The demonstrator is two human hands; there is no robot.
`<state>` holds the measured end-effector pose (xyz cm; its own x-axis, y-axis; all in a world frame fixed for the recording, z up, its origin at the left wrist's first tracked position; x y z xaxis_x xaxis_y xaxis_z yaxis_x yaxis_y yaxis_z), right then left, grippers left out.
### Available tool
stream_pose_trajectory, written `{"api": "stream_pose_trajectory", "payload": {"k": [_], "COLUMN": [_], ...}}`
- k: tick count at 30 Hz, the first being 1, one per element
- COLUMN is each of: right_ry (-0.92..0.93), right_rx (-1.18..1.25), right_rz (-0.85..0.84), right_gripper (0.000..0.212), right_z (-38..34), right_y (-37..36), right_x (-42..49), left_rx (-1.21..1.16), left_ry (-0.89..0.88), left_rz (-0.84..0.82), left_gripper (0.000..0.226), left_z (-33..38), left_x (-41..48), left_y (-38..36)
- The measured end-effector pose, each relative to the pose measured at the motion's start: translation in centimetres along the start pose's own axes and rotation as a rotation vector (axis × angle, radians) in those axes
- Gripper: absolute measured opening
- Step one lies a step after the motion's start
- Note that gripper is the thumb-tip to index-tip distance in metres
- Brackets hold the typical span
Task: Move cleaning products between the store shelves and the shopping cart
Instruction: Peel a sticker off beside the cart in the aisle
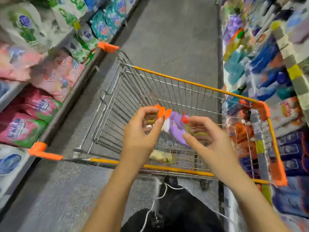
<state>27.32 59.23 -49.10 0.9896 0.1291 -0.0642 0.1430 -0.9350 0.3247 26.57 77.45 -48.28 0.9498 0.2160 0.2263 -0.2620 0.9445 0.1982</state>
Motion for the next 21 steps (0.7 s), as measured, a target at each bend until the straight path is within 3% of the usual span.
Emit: {"api": "stream_pose_trajectory", "payload": {"k": [5, 11, 14, 18, 21], "right_ry": [-0.132, -0.349, -0.387, -0.431, -0.38], "right_rx": [-0.068, -0.199, -0.425, -0.798, -1.051], "right_rz": [-0.177, -0.454, -0.586, -0.725, -0.794], "right_gripper": [0.039, 0.027, 0.033, 0.056, 0.071], "right_z": [6.2, 17.1, 23.1, 31.6, 36.4], "right_y": [-4.2, -12.0, -15.6, -19.1, -21.4], "right_x": [7.8, 11.8, 12.6, 12.6, 12.2], "left_rx": [0.128, 0.331, 0.485, 0.63, 0.728], "left_ry": [0.13, 0.352, 0.411, 0.543, 0.573], "left_rz": [-0.075, -0.278, -0.417, -0.752, -0.864], "left_gripper": [0.015, 0.013, 0.021, 0.026, 0.026], "left_z": [-8.1, -21.4, -27.8, -35.2, -39.1], "left_x": [4.4, 7.2, 7.4, 4.3, 2.4], "left_y": [-2.7, -4.6, -5.7, -8.2, -8.3]}}
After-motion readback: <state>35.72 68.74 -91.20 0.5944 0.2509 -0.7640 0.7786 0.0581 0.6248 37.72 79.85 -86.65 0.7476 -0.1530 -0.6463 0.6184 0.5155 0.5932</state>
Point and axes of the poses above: each hand's wrist, its own x-axis towards the middle knuckle, its own y-axis out of the back of the hand, z = x × y, the point moved 10 cm from there along x, towards the middle knuckle, and after that the axes turned 9 degrees about -y, right-handed, at the moved point
